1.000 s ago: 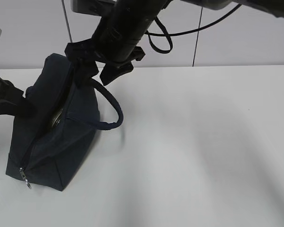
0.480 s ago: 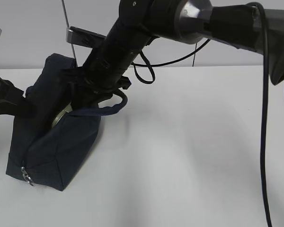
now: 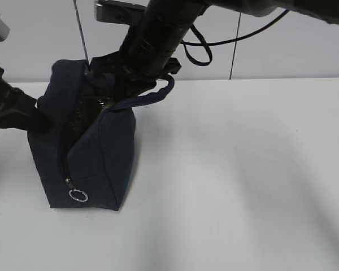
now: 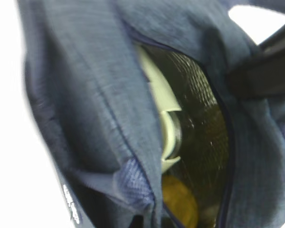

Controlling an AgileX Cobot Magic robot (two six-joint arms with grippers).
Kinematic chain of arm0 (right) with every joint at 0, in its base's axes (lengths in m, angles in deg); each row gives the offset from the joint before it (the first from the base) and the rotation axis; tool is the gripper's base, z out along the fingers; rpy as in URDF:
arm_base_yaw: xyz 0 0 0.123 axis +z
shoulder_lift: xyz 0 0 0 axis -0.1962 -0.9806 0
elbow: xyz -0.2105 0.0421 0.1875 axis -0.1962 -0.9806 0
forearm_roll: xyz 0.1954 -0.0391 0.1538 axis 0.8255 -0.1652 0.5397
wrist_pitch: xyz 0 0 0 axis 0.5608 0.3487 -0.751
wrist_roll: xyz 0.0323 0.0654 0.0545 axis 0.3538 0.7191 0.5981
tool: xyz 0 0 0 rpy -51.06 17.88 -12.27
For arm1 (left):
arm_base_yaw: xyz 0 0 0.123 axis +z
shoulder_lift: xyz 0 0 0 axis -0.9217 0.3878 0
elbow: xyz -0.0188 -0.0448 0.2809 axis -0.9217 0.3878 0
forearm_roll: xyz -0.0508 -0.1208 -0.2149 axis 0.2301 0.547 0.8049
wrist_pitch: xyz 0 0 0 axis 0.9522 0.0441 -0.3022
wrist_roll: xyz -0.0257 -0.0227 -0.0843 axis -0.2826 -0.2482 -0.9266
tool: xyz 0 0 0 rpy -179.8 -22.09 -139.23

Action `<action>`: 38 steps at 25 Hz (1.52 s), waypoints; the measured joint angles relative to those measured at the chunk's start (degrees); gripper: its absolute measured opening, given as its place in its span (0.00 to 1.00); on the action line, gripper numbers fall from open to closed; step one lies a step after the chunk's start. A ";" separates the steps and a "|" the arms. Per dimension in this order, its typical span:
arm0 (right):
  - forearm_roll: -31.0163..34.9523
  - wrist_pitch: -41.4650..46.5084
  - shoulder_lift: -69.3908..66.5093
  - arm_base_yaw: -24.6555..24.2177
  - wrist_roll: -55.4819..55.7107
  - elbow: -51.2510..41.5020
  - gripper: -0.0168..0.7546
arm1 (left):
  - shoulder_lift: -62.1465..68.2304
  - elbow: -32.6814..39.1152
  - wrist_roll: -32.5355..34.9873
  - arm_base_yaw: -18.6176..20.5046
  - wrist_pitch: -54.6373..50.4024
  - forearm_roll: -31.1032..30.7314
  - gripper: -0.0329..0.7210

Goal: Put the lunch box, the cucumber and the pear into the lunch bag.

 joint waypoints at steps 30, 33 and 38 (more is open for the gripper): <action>26.48 -22.99 26.08 -6.87 -26.28 -43.66 0.76 | 9.59 -11.60 -4.12 -11.11 -1.17 -0.11 0.48; 25.94 -22.99 27.99 -6.87 -26.73 -43.66 0.77 | 6.30 -10.94 -4.12 -11.11 0.02 -0.29 0.49; 23.81 -23.15 34.10 -6.47 -27.32 -46.09 0.77 | -0.77 -6.45 -2.17 -11.11 3.31 -0.61 0.49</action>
